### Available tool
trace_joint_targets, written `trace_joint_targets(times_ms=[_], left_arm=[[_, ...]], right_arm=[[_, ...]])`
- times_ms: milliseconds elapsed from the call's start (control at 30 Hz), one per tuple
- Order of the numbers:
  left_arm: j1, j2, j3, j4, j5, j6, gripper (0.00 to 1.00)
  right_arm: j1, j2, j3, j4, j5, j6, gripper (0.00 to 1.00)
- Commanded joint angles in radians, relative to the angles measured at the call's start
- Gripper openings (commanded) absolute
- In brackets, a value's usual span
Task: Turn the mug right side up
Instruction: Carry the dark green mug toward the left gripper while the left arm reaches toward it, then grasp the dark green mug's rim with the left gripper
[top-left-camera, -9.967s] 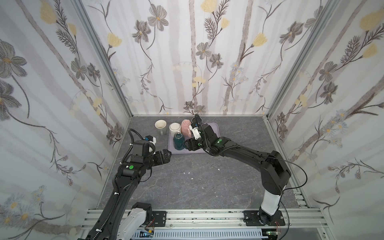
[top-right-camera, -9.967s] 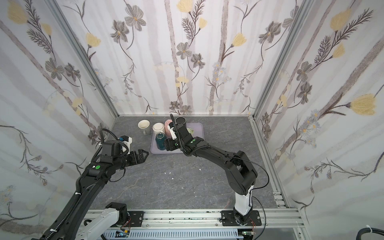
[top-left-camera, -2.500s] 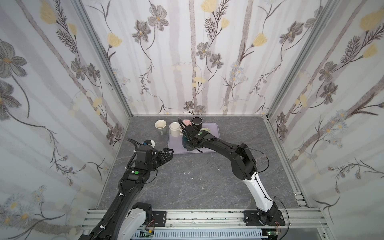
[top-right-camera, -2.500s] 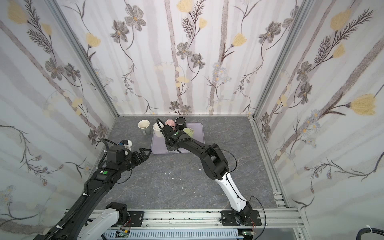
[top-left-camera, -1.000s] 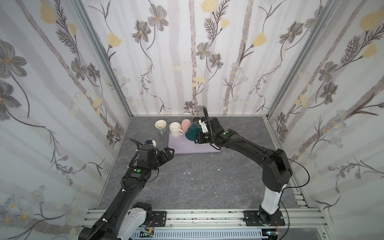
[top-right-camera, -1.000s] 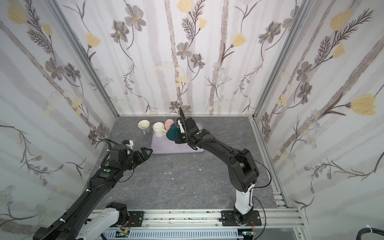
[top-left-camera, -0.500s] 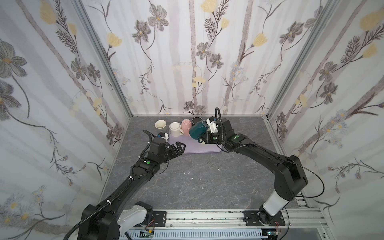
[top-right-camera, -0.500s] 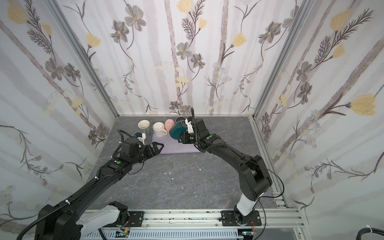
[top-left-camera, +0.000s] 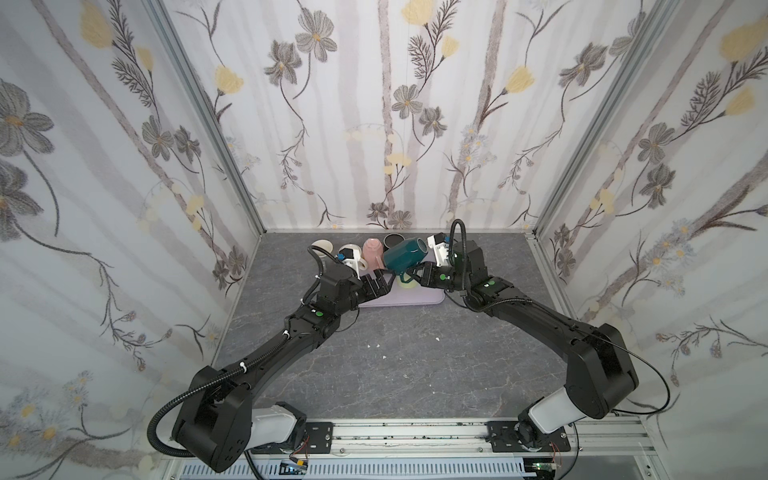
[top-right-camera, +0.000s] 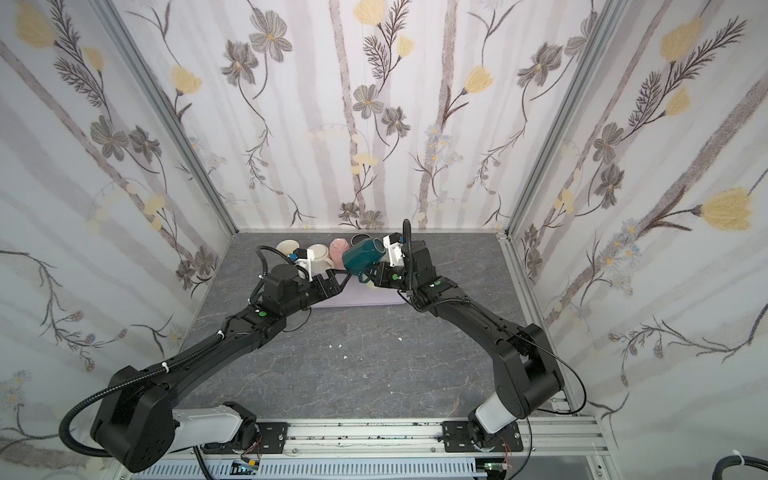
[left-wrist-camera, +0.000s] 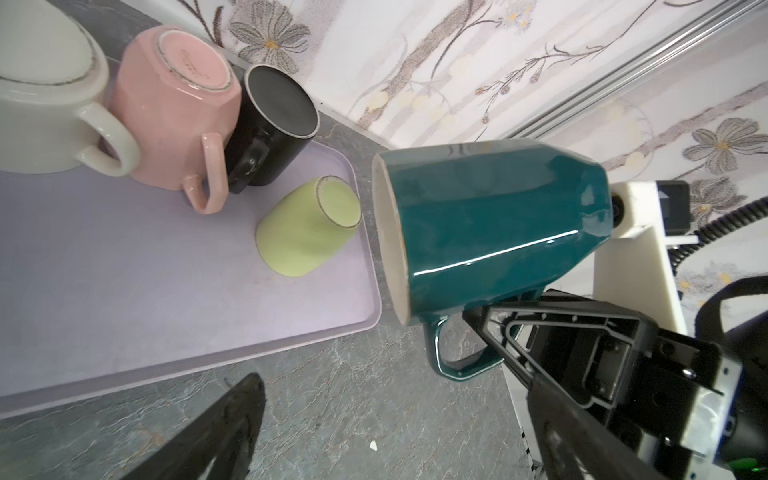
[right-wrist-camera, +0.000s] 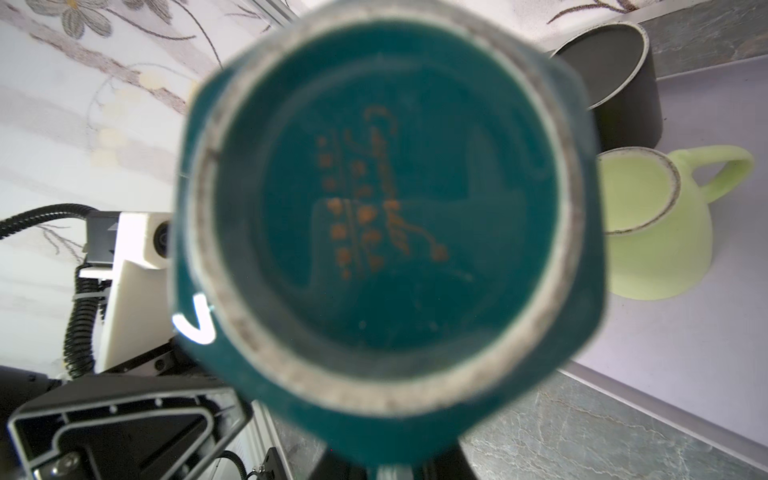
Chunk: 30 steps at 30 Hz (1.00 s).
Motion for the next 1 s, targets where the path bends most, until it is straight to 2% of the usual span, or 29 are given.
trace_joint_targets(times_ms=[0, 333, 633, 967], left_arm=[[-0.008, 0.018, 0.012, 0.153, 0.039, -0.026, 0.98], [-0.041, 0.069, 0.003, 0.326, 0.121, -0.052, 0.85], [-0.056, 0.082, -0.001, 0.371, 0.158, -0.086, 0.81], [-0.071, 0.029, -0.037, 0.355, 0.162, -0.096, 0.77]], right_arm=[[-0.002, -0.026, -0.018, 0.203, -0.066, 0.059, 0.02], [-0.020, -0.079, -0.106, 0.337, -0.111, 0.142, 0.03], [-0.034, -0.085, -0.145, 0.432, -0.134, 0.188, 0.03], [-0.043, -0.082, -0.153, 0.506, -0.146, 0.216, 0.04]])
